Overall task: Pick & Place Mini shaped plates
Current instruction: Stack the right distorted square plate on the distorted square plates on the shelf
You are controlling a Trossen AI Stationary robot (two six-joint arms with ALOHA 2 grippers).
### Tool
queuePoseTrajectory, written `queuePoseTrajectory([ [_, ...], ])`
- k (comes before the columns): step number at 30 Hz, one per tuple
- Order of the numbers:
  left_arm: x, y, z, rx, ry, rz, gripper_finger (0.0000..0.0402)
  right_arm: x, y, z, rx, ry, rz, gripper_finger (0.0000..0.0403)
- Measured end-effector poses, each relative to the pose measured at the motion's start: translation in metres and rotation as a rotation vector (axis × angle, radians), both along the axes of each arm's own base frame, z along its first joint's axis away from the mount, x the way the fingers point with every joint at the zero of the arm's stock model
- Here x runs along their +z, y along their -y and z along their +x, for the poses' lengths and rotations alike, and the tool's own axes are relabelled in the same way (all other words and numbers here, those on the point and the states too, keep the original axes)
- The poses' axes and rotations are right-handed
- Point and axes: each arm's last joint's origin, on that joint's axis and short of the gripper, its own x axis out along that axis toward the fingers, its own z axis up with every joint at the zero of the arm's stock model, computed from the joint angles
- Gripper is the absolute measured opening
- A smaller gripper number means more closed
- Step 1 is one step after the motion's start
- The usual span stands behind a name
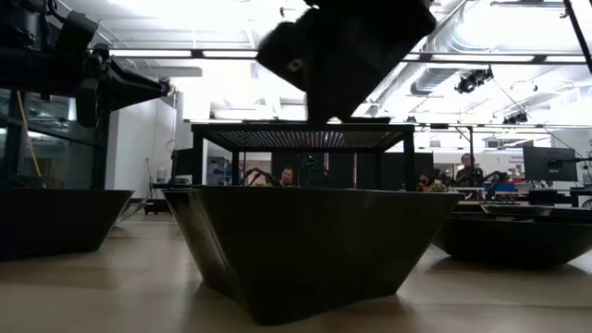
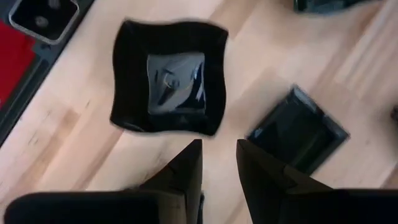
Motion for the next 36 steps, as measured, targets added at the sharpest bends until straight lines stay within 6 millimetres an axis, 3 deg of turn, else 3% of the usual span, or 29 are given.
queuePoseTrajectory([
  [11, 0.0, 0.0, 0.0, 0.001, 0.0, 0.0, 0.0092, -0.018, -0.011, 0.014, 0.059, -0.056, 0.105, 0.0094],
  [25, 0.0, 0.0, 0.0, 0.0, 0.001, 0.0, 0.0092, -0.023, 0.007, 0.021, 0.19, 0.012, 0.061, 0.0094],
  [36, 0.0, 0.0, 0.0, 0.001, 0.0, 0.0, 0.0092, -0.039, 0.001, 0.028, 0.253, 0.027, 0.129, 0.0094],
])
